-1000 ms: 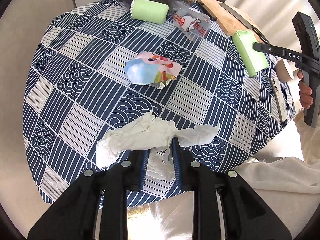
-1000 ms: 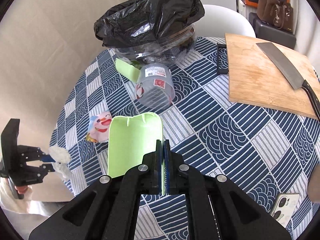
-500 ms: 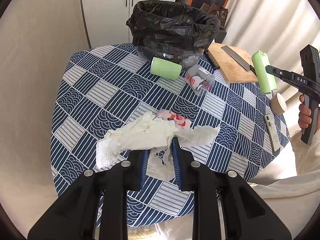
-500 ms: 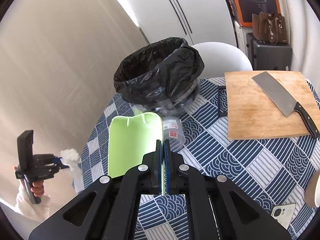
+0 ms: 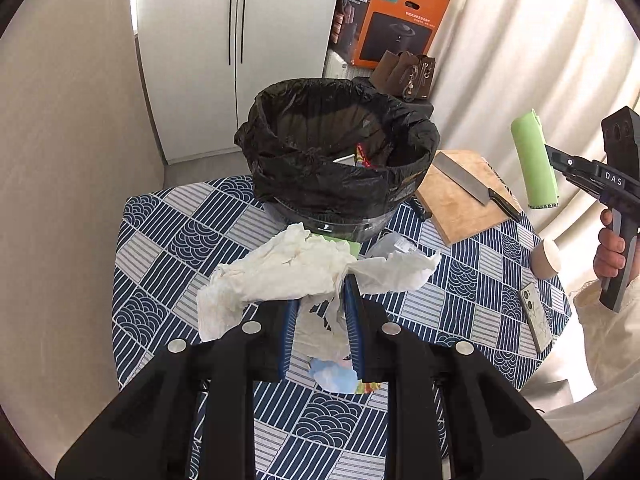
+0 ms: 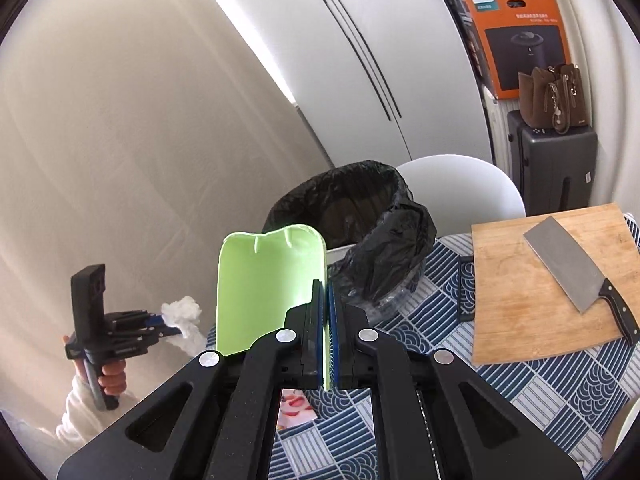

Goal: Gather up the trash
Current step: 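Carry the tissue and green lid over the bin and open both tools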

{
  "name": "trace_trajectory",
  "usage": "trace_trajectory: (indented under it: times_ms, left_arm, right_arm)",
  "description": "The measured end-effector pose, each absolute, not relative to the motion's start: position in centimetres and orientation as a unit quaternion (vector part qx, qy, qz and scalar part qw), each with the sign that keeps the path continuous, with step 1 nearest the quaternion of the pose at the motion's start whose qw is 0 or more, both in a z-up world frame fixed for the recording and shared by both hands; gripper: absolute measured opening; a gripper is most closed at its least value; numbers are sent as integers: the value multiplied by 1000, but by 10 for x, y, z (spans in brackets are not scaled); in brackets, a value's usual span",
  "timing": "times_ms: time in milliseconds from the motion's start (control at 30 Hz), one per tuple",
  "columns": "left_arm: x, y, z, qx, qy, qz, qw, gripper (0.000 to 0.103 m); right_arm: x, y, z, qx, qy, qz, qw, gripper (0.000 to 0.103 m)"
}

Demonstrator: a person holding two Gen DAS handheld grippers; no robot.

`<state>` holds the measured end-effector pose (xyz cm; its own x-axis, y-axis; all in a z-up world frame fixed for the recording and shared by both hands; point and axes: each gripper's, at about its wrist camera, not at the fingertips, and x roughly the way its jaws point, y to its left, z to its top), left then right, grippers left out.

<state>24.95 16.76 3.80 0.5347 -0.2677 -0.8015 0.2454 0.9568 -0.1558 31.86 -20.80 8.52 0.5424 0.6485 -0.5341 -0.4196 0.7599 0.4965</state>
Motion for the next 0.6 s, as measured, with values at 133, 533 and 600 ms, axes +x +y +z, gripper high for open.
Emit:
trace_trajectory:
  times_ms: [133,533,600]
  left_arm:
    - [280,158,50,12,445,-167,880,24]
    - [367,121,63,58,404,-234,882,24]
    - [381,118,61,66,401,-236,883,25]
  right_arm:
    - [337,-200,95,141,358,284,878,3]
    - [403,-165,106,130,343,269,891,3]
    - [415,-155,107,127,341,269,892,3]
